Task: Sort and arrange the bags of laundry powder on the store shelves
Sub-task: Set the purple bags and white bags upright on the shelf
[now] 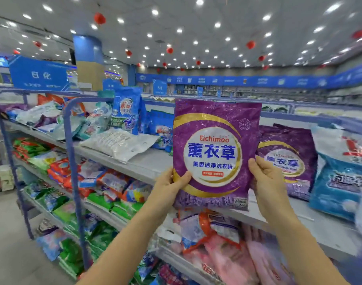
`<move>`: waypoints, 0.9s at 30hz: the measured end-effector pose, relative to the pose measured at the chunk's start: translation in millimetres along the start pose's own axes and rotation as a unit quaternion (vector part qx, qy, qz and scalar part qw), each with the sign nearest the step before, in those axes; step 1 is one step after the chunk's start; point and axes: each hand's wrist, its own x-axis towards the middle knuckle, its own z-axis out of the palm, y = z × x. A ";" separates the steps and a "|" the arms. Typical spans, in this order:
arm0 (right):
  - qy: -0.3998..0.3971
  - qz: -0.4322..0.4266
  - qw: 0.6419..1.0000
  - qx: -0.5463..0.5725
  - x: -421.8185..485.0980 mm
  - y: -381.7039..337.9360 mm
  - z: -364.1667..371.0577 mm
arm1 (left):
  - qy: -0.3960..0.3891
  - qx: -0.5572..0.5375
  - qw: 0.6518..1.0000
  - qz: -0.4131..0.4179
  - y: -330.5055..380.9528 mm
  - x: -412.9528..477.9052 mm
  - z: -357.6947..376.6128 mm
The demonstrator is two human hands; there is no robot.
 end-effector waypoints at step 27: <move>0.105 0.114 0.874 -0.461 117.0 93.8 -42.4 | -0.133 -0.001 0.960 -0.246 -99.7 243.8 51.1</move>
